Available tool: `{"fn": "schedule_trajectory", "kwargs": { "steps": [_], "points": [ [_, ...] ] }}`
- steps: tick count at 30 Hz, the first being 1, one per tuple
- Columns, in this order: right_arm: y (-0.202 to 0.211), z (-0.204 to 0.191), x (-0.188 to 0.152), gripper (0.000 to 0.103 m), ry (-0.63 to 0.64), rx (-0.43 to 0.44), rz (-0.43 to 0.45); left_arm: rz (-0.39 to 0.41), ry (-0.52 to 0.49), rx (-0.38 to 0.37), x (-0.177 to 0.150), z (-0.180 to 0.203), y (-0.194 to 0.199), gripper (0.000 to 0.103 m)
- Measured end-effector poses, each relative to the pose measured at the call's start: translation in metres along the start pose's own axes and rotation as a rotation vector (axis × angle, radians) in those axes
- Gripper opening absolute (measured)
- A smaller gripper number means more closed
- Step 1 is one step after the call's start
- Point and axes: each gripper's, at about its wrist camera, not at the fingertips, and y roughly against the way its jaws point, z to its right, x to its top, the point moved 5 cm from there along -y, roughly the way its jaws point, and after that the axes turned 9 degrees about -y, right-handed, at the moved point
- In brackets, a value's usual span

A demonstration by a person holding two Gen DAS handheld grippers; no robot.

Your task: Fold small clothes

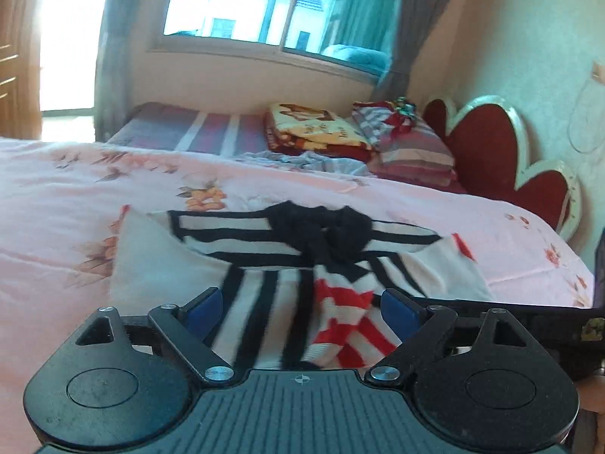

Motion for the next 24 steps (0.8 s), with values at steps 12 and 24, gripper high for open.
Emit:
{"fn": "schedule_trajectory", "kwargs": {
  "steps": [12, 24],
  "points": [
    [-0.093, -0.095, 0.009, 0.042, 0.151, -0.113, -0.074, -0.096, 0.186, 0.223, -0.042, -0.102, -0.019, 0.090],
    [0.007, 0.007, 0.019, 0.008, 0.025, -0.163, 0.091, -0.161, 0.186, 0.104, -0.046, -0.081, -0.060, 0.090]
  ]
}}
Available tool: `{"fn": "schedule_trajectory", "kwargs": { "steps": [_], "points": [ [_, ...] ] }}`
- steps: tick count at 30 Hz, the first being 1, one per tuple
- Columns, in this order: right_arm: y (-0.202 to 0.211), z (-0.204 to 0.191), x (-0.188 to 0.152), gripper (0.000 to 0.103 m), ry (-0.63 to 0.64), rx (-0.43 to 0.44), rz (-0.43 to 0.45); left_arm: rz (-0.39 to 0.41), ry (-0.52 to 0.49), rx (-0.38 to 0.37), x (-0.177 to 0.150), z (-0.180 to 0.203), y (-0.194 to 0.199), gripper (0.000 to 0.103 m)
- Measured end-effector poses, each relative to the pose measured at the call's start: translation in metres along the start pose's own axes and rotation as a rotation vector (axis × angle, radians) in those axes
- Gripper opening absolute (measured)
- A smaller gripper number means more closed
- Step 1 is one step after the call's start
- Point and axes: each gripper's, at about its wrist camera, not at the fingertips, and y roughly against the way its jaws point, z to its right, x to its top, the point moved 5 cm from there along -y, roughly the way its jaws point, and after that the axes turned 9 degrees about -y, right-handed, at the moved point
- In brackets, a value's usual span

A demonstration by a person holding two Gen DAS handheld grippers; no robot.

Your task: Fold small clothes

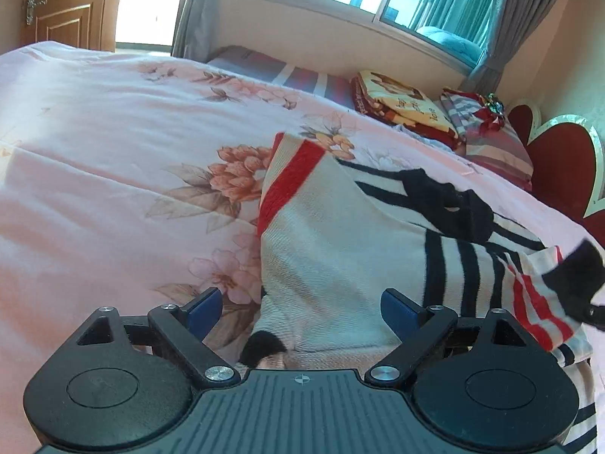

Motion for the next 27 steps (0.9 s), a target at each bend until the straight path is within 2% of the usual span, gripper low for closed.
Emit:
{"fn": "schedule_trajectory", "kwargs": {
  "steps": [2, 4, 5, 9, 11, 14, 16, 17, 18, 20, 21, 24, 25, 26, 27],
  "points": [
    [-0.010, 0.027, -0.012, 0.007, -0.054, -0.021, -0.070, -0.028, 0.014, -0.006, -0.002, 0.003, -0.010, 0.090],
    [-0.018, 0.042, -0.022, 0.017, -0.129, 0.008, -0.142, -0.020, 0.003, 0.001, 0.001, 0.005, -0.012, 0.090],
    [-0.018, 0.047, -0.022, 0.021, -0.153, 0.019, -0.139, -0.023, 0.010, -0.001, 0.003, 0.004, -0.014, 0.090],
    [-0.016, 0.064, -0.014, 0.026, -0.236, 0.041, -0.105, -0.013, 0.065, 0.024, 0.022, -0.009, -0.022, 0.090],
    [-0.021, 0.069, -0.011, 0.026, -0.263, 0.048, -0.108, -0.038, 0.083, 0.022, 0.032, -0.014, -0.037, 0.090],
    [-0.024, 0.062, -0.012, 0.012, -0.226, 0.066, -0.114, -0.005, 0.080, 0.043, 0.044, -0.018, -0.051, 0.088],
    [-0.019, 0.050, -0.009, 0.008, -0.127, 0.049, -0.070, 0.012, 0.092, 0.036, 0.053, -0.022, -0.060, 0.037],
    [-0.015, 0.046, -0.005, 0.008, -0.097, 0.051, -0.039, 0.012, 0.115, 0.025, 0.057, -0.024, -0.063, 0.037],
    [-0.009, 0.042, 0.000, 0.007, -0.075, 0.058, -0.005, 0.021, 0.125, 0.028, 0.060, -0.024, -0.065, 0.032],
    [-0.003, 0.041, 0.008, 0.007, -0.034, 0.035, 0.046, 0.043, 0.112, 0.040, 0.064, -0.021, -0.066, 0.029],
    [-0.007, 0.043, 0.007, 0.007, -0.013, 0.002, 0.041, 0.050, 0.114, 0.046, 0.064, -0.021, -0.068, 0.029],
    [-0.036, 0.060, -0.010, 0.007, -0.029, -0.046, -0.079, 0.066, 0.145, 0.064, 0.064, -0.029, -0.074, 0.029],
    [-0.035, 0.062, -0.011, 0.006, -0.034, -0.037, -0.060, 0.071, 0.146, 0.078, 0.065, -0.033, -0.075, 0.026],
    [-0.033, 0.061, -0.010, 0.011, -0.038, -0.037, -0.052, 0.080, 0.147, 0.102, 0.066, -0.037, -0.075, 0.026],
    [-0.031, 0.061, -0.008, 0.020, -0.054, -0.037, -0.044, 0.090, 0.154, 0.123, 0.066, -0.040, -0.074, 0.026]
  ]
}}
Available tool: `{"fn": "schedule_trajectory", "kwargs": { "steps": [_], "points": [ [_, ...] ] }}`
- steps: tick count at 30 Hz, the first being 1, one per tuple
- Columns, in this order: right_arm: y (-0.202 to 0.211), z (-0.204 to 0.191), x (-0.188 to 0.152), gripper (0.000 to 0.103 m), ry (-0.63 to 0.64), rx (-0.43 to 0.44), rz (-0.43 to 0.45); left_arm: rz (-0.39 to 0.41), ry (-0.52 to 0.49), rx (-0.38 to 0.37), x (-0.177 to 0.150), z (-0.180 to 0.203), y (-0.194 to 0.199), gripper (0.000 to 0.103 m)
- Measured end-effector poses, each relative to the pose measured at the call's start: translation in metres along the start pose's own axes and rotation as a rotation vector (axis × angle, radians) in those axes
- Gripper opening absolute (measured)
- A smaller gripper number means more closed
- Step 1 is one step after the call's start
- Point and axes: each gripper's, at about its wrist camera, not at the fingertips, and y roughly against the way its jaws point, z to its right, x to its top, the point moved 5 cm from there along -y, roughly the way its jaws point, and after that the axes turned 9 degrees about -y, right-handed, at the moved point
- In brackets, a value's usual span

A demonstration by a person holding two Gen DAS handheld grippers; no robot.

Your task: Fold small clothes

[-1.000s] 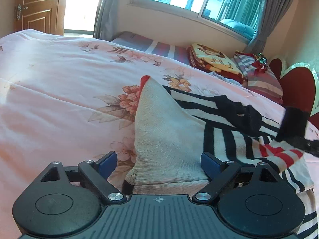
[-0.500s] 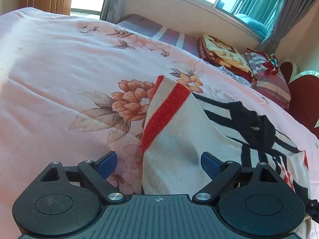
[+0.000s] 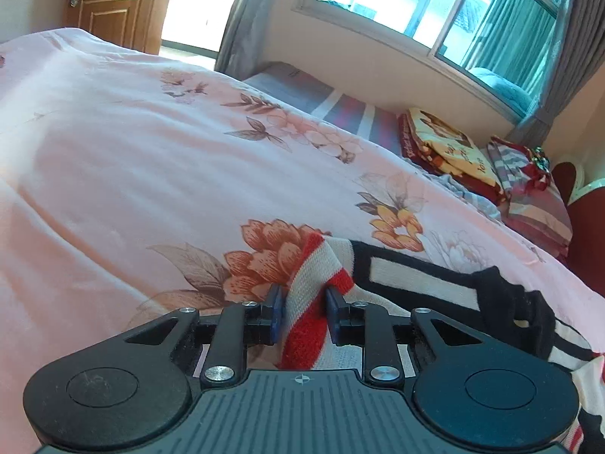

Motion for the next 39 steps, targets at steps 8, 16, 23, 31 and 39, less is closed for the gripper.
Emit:
{"fn": "schedule_trajectory", "kwargs": {
  "steps": [8, 16, 23, 31, 39],
  "points": [
    [0.036, -0.006, 0.017, 0.024, 0.040, -0.013, 0.152, 0.070, -0.127, -0.030, -0.006, 0.015, 0.065, 0.026],
    [0.015, -0.055, -0.011, 0.023, 0.181, 0.083, 0.023, -0.017, -0.262, -0.118, -0.078, 0.047, 0.105, 0.026],
    [0.001, -0.031, -0.028, 0.019, 0.282, 0.003, 0.028, -0.006, -0.274, -0.101, -0.086, 0.036, 0.105, 0.017],
    [0.044, -0.043, -0.043, 0.025, 0.264, 0.057, -0.014, -0.022, -0.360, -0.118, -0.095, 0.057, 0.153, 0.018],
    [0.052, -0.077, -0.089, 0.023, 0.350, 0.124, -0.079, -0.115, -0.324, -0.164, -0.139, 0.073, 0.150, 0.019]
  ]
}}
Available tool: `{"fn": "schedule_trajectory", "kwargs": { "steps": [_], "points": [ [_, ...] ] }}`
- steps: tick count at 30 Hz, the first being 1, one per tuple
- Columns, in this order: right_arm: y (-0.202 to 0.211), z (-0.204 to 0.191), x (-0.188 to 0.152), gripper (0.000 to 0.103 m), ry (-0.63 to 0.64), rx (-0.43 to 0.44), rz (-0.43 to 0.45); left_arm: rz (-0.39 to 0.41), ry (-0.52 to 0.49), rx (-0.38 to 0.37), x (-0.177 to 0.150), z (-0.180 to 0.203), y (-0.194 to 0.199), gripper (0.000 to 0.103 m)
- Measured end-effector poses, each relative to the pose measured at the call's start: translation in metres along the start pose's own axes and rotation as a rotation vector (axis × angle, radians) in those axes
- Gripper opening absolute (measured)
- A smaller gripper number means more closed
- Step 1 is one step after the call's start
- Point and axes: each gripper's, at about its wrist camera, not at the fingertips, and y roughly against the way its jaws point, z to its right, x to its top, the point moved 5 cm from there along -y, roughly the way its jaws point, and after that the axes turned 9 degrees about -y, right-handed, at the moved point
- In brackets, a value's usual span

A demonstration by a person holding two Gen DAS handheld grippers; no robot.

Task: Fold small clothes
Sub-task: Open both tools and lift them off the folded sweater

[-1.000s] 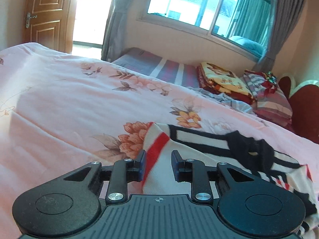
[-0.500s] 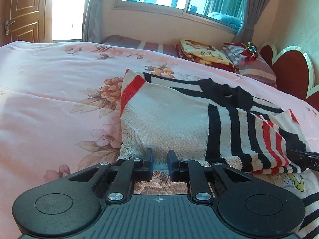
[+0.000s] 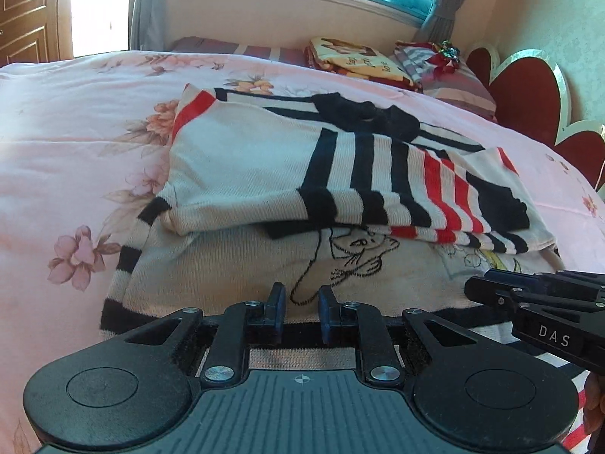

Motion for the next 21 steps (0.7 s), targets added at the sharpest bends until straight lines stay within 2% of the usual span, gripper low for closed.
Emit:
{"fn": "schedule_trajectory", "kwargs": {
  "steps": [3, 8, 13, 18, 20, 21],
  "points": [
    [-0.004, 0.012, -0.011, 0.023, 0.048, -0.051, -0.009, 0.004, 0.014, -0.013, -0.003, -0.005, 0.001, 0.019],
    [0.011, 0.044, -0.017, 0.022, 0.020, -0.124, 0.001, 0.007, 0.018, 0.020, -0.004, -0.005, 0.004, 0.019],
    [0.028, 0.072, -0.031, 0.022, -0.015, -0.131, 0.011, 0.021, -0.001, 0.071, -0.005, 0.001, 0.004, 0.019],
    [0.033, 0.072, -0.038, 0.026, 0.007, -0.123, 0.024, 0.018, -0.014, 0.126, -0.004, 0.008, 0.005, 0.020],
    [0.033, 0.070, -0.037, 0.030, 0.015, -0.124, 0.017, 0.020, -0.017, 0.144, -0.005, 0.010, 0.007, 0.022],
    [0.033, 0.069, -0.037, 0.036, 0.012, -0.117, 0.014, 0.020, -0.019, 0.150, -0.005, 0.011, 0.008, 0.034]
  ]
}}
